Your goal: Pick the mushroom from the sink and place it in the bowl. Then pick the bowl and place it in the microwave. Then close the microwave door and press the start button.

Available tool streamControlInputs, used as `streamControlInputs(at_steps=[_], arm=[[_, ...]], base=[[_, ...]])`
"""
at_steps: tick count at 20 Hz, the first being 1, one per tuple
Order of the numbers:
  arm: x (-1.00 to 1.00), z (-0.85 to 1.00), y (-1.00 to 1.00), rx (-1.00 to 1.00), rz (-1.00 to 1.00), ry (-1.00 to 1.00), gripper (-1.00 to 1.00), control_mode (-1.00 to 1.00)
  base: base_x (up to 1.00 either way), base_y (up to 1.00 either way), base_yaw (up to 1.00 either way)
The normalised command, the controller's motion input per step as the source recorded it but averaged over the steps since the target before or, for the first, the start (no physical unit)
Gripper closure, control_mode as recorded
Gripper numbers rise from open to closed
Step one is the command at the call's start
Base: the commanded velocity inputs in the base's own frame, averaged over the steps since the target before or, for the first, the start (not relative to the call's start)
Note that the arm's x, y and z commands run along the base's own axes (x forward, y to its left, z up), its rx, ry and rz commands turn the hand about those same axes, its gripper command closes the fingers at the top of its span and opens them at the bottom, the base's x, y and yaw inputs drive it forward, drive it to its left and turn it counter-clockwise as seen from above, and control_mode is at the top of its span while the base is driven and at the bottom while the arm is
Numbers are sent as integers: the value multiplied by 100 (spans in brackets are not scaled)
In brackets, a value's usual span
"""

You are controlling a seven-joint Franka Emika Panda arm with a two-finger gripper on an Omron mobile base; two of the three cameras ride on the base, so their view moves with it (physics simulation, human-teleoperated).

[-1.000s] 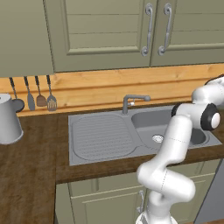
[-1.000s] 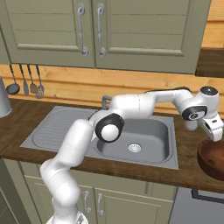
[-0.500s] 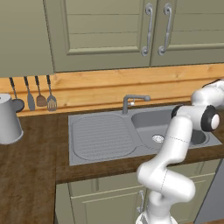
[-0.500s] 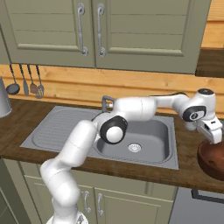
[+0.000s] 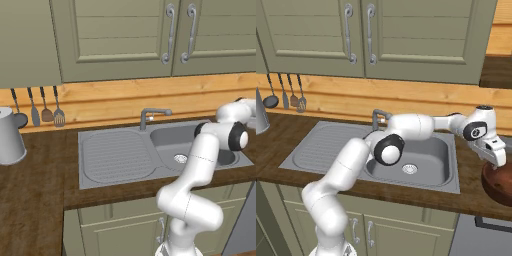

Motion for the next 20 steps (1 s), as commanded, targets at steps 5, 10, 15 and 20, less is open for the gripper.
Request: streamControlInputs(at_steps=[5, 10, 15, 20], arm=[[1, -29, 0, 0, 3, 13, -100, -100], [1, -24, 0, 0, 4, 13, -100, -100], [0, -27, 0, 0, 4, 10, 100, -100], [-8, -16, 0, 0, 1, 1, 100, -100]], base=[[0, 0, 0], [0, 0, 0], [0, 0, 0], [0, 0, 0]])
